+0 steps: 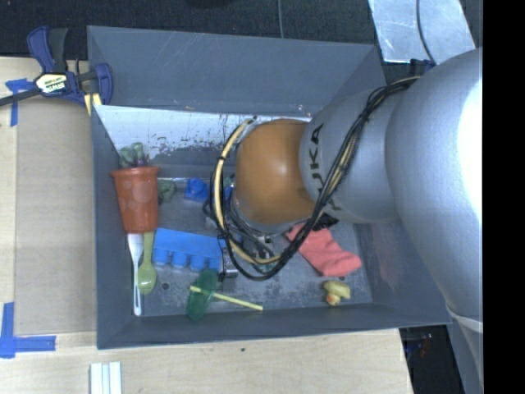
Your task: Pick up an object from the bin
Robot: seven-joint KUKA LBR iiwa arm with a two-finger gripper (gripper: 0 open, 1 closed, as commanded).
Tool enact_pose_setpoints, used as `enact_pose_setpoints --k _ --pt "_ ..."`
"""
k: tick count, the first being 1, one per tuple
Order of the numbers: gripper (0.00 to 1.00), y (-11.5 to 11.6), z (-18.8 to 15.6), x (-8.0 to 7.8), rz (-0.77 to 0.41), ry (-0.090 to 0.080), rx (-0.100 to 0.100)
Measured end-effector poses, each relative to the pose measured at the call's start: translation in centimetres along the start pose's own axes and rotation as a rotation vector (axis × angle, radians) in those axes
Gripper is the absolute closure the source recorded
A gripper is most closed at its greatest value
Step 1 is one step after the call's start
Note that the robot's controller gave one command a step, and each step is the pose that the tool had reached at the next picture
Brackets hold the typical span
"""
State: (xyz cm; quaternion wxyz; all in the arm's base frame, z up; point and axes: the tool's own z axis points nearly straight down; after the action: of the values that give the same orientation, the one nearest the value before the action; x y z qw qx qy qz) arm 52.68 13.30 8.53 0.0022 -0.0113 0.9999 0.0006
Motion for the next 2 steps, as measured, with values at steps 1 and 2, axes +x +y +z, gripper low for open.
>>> enact_pose_setpoints --k 1,2 --pt "1.00 -0.86 0.91 1.30 0.062 -0.010 -0.002" --pt "1.00 -0.86 0.87 1.31 0.063 -0.010 -0.002"
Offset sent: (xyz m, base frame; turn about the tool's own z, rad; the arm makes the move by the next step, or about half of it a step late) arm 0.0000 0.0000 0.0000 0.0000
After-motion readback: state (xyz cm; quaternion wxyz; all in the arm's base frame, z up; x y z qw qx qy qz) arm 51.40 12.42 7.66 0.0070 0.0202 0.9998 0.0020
